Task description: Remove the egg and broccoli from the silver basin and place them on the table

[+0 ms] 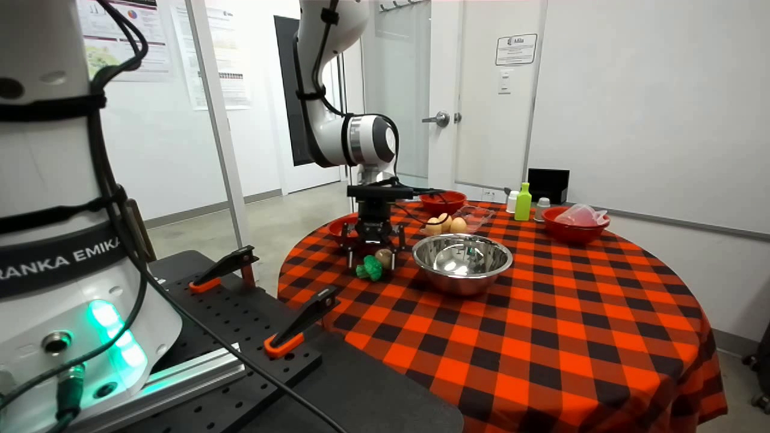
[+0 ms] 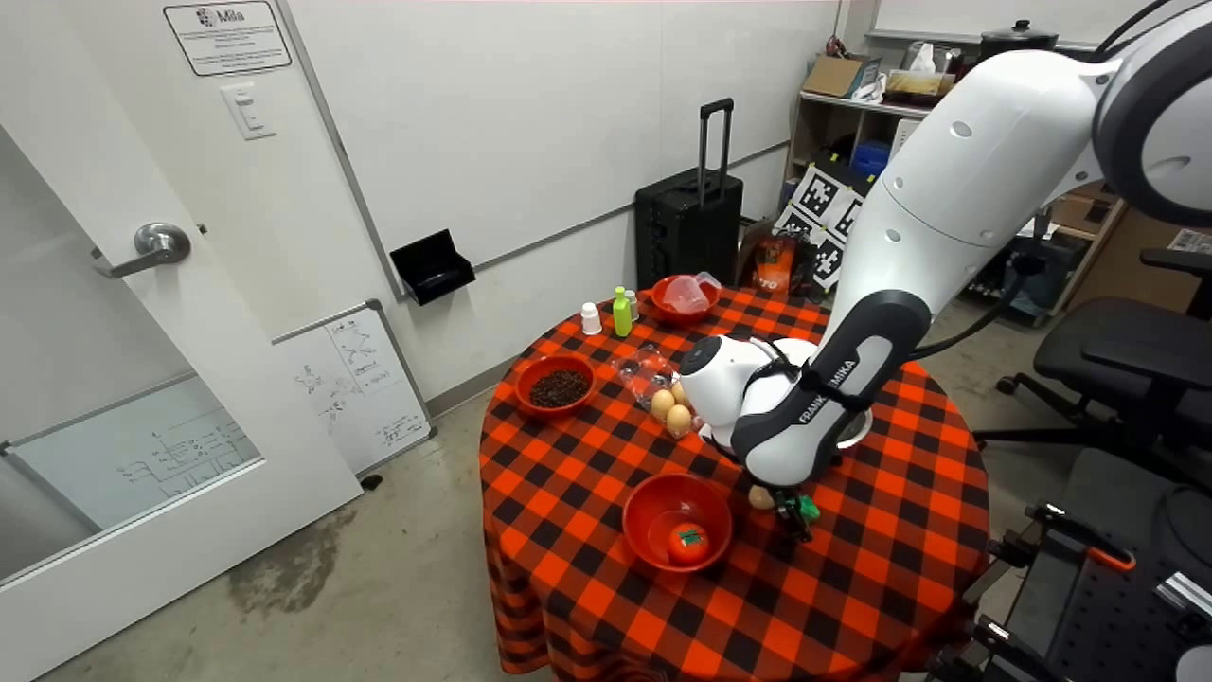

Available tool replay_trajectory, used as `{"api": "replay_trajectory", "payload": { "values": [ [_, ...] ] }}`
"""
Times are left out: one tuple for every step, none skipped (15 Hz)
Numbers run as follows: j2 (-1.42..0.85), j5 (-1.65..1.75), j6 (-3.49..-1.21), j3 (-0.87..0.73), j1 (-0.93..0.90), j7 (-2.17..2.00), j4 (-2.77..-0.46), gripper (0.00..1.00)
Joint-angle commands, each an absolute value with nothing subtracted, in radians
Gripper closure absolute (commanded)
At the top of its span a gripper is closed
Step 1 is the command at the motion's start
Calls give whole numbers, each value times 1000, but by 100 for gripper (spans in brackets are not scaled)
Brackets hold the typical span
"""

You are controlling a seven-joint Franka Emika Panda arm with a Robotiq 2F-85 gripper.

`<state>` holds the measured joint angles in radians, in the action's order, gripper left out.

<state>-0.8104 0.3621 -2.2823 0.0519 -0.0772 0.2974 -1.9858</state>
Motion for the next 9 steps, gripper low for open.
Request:
{"api": "replay_trajectory", "payload": {
  "values": [
    [-807,350,-2254,52,-69,306,-1970,0],
    [-803,346,-2250,53,-66,305,-1972,0],
    [-799,344,-2246,52,-64,302,-1974,0],
    [-793,343,-2242,51,-62,301,-1976,0],
    [-787,341,-2238,51,-60,299,-1977,0],
    [-779,343,-2237,50,-59,298,-1980,0],
    [-772,344,-2235,50,-58,295,-1981,0],
    [-762,344,-2236,50,-57,294,-1986,0],
    [-748,345,-2237,51,-57,294,-1992,0]
  ]
}}
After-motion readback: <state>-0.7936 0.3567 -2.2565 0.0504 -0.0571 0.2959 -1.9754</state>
